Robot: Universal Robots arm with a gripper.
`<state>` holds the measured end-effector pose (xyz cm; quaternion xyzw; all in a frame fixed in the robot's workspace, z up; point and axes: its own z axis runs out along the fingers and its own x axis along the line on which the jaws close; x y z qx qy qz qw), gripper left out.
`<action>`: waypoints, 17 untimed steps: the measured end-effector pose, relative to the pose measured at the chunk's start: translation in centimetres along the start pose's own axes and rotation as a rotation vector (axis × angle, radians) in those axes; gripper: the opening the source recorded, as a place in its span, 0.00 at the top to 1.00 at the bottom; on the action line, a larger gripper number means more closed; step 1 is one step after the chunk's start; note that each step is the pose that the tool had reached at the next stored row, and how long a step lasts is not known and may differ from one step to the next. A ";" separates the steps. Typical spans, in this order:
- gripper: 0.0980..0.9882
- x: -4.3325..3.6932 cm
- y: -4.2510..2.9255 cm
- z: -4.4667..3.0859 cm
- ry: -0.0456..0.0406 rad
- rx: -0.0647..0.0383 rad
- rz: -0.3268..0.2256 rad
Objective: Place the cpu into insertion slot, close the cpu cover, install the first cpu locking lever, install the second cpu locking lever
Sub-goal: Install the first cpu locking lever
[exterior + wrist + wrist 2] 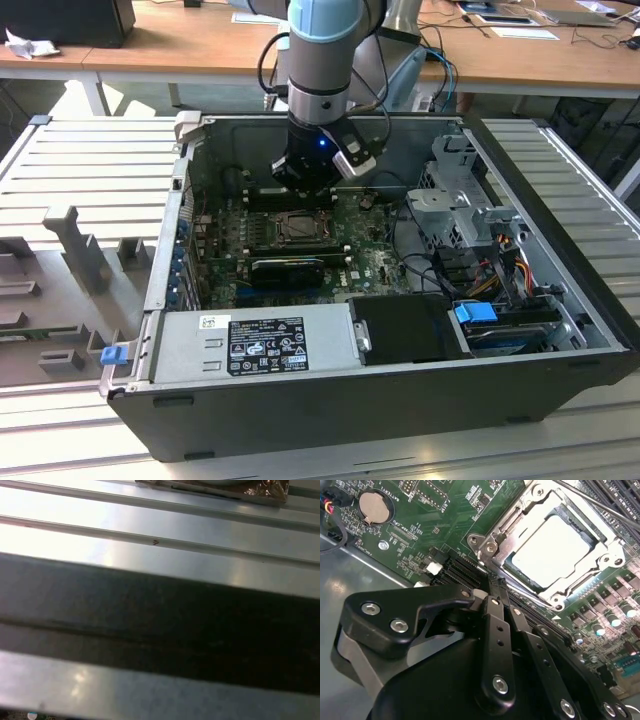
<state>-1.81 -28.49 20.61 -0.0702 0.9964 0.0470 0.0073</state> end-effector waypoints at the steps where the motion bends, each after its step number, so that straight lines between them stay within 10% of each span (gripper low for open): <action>1: 0.99 -0.01 0.00 0.05 0.0000 0.001 0.000; 10: 0.99 -0.04 -0.04 0.40 0.0043 0.031 -0.001; 17: 0.99 -0.07 -0.02 0.26 0.0028 0.023 -0.001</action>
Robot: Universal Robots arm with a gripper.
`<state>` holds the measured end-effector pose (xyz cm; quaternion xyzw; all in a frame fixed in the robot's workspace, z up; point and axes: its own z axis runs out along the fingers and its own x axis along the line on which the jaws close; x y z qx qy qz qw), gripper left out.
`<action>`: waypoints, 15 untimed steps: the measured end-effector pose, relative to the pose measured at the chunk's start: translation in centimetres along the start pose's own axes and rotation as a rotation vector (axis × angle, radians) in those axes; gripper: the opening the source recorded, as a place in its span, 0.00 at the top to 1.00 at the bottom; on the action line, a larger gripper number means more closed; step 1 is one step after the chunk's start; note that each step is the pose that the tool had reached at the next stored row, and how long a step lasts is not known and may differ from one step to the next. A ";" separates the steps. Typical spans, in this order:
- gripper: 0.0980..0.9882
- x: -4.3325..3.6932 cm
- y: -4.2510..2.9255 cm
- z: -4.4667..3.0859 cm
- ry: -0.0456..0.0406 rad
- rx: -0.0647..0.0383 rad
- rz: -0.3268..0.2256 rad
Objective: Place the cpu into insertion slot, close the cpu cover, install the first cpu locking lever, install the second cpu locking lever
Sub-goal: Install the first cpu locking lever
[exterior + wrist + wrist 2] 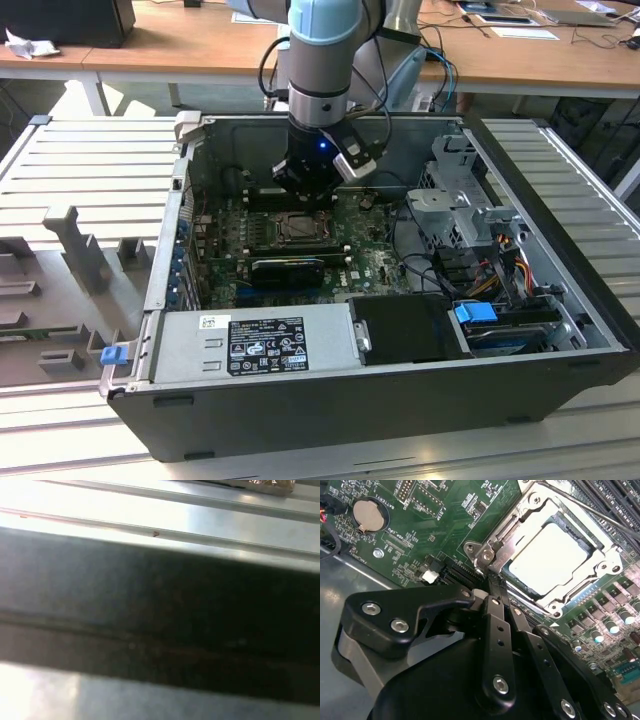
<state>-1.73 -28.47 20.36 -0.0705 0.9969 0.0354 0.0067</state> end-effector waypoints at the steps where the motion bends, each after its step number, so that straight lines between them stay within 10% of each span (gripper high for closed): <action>1: 0.99 0.00 0.01 -0.22 0.0004 0.000 0.000; 15: 0.99 0.04 -0.33 -1.09 0.0007 0.002 0.000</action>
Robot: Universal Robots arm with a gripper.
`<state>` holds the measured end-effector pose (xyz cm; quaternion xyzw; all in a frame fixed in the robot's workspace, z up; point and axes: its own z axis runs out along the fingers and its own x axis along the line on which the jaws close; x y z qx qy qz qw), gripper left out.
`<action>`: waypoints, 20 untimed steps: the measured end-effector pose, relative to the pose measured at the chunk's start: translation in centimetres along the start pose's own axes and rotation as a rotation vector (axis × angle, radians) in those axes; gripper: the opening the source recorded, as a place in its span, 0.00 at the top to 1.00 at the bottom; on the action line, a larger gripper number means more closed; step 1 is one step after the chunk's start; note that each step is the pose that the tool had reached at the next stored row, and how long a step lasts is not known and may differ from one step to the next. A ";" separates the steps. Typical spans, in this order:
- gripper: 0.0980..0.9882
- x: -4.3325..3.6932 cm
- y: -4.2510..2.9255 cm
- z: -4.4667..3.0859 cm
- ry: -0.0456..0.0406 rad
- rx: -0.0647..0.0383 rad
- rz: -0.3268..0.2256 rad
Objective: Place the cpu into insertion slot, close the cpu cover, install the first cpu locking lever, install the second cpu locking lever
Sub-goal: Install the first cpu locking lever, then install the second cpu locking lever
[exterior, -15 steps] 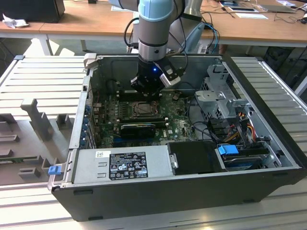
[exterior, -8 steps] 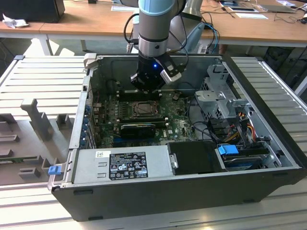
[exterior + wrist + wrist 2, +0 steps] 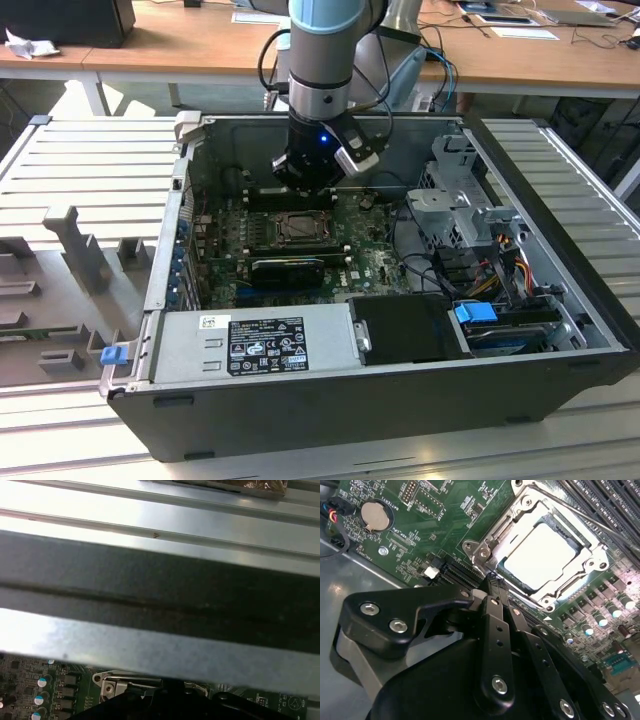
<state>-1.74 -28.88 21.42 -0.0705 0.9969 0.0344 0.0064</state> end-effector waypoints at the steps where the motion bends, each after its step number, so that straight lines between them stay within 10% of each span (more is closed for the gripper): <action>1: 0.99 0.01 -0.04 0.00 0.0000 0.000 0.000; 20: 0.99 0.15 -1.07 -0.08 0.0000 0.000 0.000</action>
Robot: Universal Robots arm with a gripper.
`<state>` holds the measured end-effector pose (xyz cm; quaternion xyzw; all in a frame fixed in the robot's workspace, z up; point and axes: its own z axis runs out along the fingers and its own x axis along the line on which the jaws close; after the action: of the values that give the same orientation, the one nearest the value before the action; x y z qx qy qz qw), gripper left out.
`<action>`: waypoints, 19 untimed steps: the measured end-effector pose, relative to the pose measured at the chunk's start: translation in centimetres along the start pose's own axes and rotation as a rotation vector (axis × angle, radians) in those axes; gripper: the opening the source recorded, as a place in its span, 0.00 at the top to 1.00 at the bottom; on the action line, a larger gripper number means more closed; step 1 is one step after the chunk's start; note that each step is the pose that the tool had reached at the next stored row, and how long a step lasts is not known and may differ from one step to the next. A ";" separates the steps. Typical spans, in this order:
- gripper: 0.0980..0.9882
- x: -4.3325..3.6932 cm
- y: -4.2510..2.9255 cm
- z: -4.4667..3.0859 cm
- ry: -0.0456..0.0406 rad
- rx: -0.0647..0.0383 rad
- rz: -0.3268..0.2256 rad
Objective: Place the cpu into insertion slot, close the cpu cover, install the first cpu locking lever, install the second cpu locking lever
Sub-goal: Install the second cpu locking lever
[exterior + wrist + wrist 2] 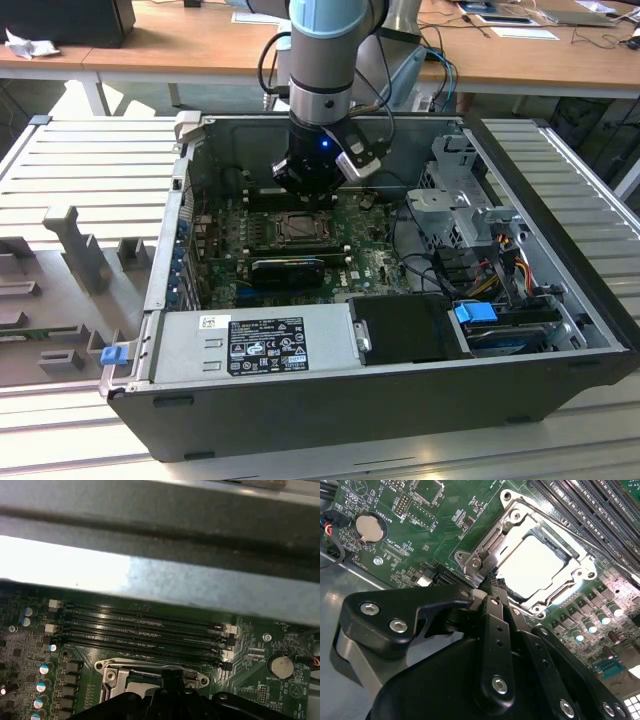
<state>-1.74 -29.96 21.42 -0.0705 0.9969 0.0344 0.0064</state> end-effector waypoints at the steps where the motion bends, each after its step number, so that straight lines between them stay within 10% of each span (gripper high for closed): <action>1: 0.99 0.00 -0.05 -0.01 0.0001 0.000 0.000; 19: 0.99 0.17 -1.29 -1.24 -0.0001 0.000 0.000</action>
<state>-1.73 -31.35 22.57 -0.0706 0.9969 0.0344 0.0064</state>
